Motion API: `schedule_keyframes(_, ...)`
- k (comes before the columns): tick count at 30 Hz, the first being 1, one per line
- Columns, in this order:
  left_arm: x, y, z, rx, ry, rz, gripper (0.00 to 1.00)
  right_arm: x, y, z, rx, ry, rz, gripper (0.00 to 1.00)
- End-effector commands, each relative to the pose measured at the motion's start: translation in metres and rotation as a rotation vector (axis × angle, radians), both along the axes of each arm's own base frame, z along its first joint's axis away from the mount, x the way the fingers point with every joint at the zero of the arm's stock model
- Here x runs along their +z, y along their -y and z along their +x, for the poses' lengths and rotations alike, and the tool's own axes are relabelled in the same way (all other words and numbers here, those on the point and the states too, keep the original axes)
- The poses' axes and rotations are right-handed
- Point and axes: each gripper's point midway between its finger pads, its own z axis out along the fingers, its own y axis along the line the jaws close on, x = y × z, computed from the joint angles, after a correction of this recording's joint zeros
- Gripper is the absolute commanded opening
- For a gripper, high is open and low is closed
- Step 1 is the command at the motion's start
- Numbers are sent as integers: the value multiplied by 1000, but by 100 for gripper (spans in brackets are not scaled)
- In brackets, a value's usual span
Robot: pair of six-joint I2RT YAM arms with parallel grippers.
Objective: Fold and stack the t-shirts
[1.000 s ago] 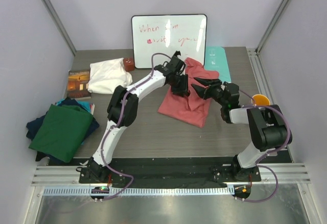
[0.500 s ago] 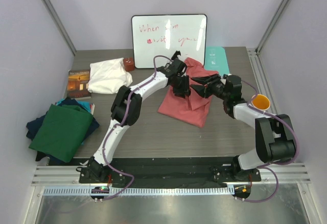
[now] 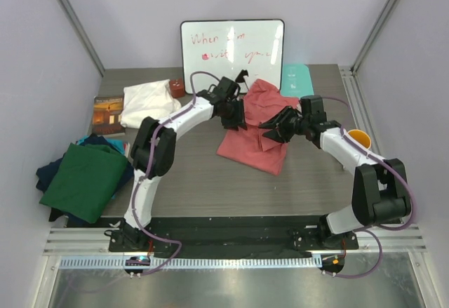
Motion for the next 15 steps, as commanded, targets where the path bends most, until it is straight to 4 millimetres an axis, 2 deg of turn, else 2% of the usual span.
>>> schedule_keyframes(1, 64, -11, 15, 5, 167, -63, 40, -14, 5, -1, 86, 21, -154, 43)
schedule_keyframes(2, 64, -12, 12, 5, 162, -60, 40, -12, 4, 2, 100, 25, -173, 43)
schedule_keyframes(4, 61, -15, 6, 0, 137, -53, 40, -33, 2, -4, 170, -21, -251, 43)
schedule_keyframes(5, 60, -16, 3, -1, 127, -50, 40, -27, -1, 3, 195, 3, -289, 42)
schedule_keyframes(6, 57, -18, 0, 0, 119, -43, 40, -38, -8, 1, 240, -18, -337, 43)
schedule_keyframes(8, 43, -25, -9, 0, 83, -21, 39, -33, -7, 9, 273, 10, -458, 42)
schedule_keyframes(13, 22, -39, -29, 0, 42, 24, 39, -45, -19, 15, 389, -11, -642, 42)
schedule_keyframes(15, 15, -43, -35, -4, 31, 48, 39, -48, -16, 16, 414, -12, -719, 42)
